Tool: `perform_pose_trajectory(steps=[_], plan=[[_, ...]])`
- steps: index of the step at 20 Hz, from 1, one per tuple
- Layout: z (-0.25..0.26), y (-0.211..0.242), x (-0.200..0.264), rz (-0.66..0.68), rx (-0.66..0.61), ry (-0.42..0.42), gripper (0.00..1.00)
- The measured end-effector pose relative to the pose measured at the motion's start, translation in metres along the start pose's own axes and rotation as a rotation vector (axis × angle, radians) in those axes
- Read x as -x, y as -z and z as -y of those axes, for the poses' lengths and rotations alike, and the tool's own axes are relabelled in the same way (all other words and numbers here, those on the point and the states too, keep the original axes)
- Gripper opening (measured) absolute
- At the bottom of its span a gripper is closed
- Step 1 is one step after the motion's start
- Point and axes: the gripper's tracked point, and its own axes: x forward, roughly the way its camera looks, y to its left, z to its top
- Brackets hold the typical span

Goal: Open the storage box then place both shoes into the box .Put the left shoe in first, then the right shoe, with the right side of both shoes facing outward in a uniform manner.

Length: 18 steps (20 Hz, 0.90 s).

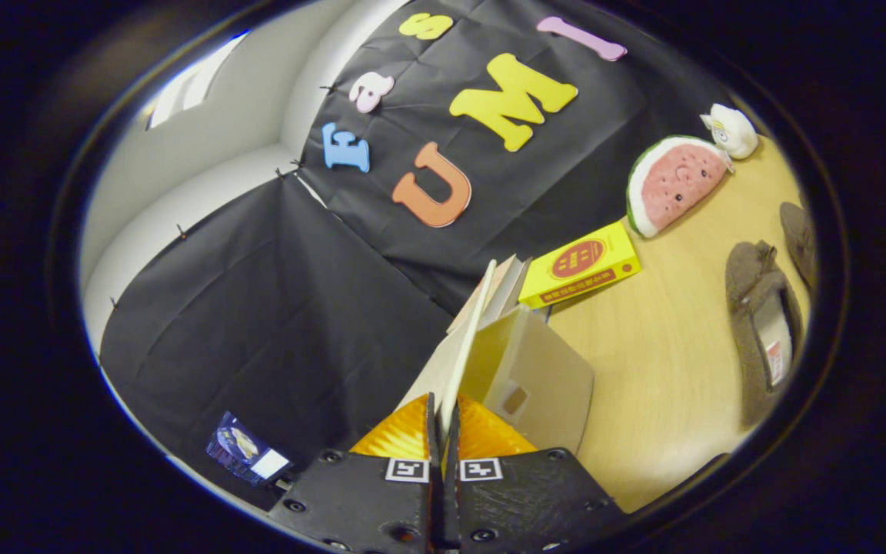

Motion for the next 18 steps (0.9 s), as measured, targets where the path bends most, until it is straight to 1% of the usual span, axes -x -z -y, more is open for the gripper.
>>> perform_pose_trajectory(steps=[3, 7, 10, 13, 14, 15, 17, 18], plan=[[-0.041, -0.019, -0.009, 0.004, 0.064, -0.027, 0.0], [-0.107, -0.026, -0.035, -0.013, 0.169, -0.061, 0.0], [-0.153, -0.012, -0.067, -0.044, 0.258, -0.084, 0.0], [-0.19, 0.001, -0.096, -0.053, 0.354, -0.077, 0.0], [-0.198, 0.006, -0.105, -0.058, 0.39, -0.072, 0.06], [-0.206, 0.01, -0.113, -0.062, 0.418, -0.07, 0.06], [-0.215, 0.024, -0.132, -0.08, 0.449, -0.075, 0.16], [-0.222, 0.032, -0.138, -0.1, 0.45, -0.092, 0.18]])
